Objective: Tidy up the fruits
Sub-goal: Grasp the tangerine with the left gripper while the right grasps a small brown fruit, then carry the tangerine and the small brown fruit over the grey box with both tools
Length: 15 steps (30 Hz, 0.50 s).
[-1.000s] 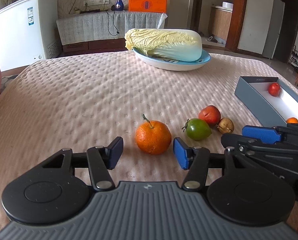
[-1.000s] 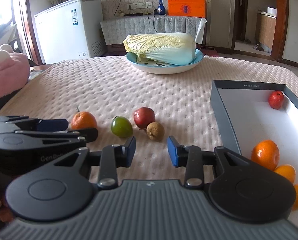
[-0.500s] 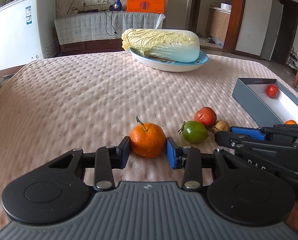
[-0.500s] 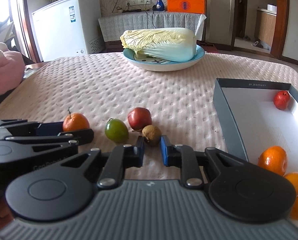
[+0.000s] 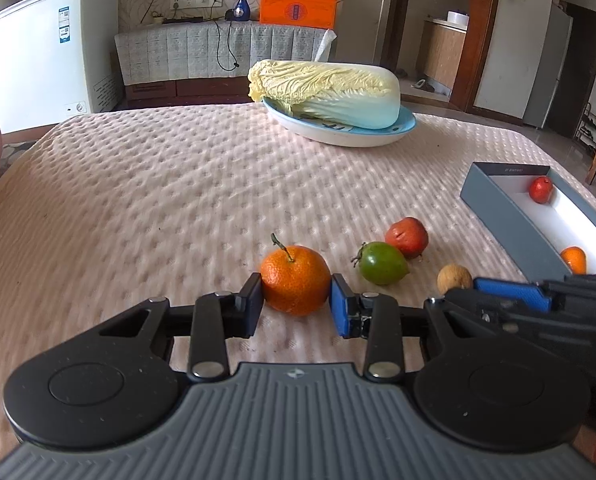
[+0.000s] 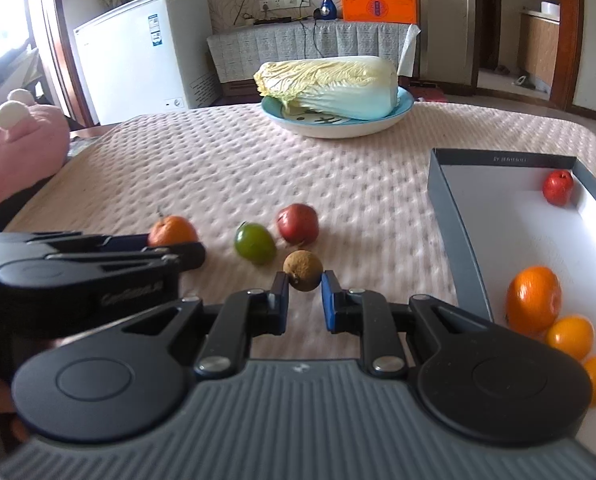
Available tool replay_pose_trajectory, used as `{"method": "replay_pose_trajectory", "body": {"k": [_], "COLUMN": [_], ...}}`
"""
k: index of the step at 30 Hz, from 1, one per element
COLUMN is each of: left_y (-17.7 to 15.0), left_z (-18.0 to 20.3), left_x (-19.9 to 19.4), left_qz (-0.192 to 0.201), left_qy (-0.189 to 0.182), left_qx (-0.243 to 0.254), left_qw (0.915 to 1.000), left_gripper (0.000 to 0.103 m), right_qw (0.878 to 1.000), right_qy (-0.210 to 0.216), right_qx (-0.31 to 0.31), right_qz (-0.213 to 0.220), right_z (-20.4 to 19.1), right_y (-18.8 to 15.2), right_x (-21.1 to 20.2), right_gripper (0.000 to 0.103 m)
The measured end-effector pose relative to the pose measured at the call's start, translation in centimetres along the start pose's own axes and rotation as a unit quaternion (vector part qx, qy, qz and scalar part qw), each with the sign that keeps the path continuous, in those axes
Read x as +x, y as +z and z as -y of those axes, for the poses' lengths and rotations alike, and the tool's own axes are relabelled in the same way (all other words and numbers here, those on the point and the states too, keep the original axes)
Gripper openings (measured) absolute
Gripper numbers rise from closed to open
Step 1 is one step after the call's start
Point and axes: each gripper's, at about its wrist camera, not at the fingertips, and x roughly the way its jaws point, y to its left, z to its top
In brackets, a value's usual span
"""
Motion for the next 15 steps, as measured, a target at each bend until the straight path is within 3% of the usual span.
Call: {"method": "replay_pose_trajectory", "body": {"k": [15], "left_y": [-0.5], "left_z": [2.4], "left_x": [-3.9], "left_qz": [0.017], "left_qy": [0.005], "left_qx": [0.004], "left_qw": [0.9998], "left_gripper": [0.041], "right_qw": [1.000], "right_qy": [0.019], "right_qx": [-0.008], "right_qz": [0.009], "right_z": [-0.5], "right_y": [-1.8], "right_x": [-5.2], "right_gripper": [0.021]}}
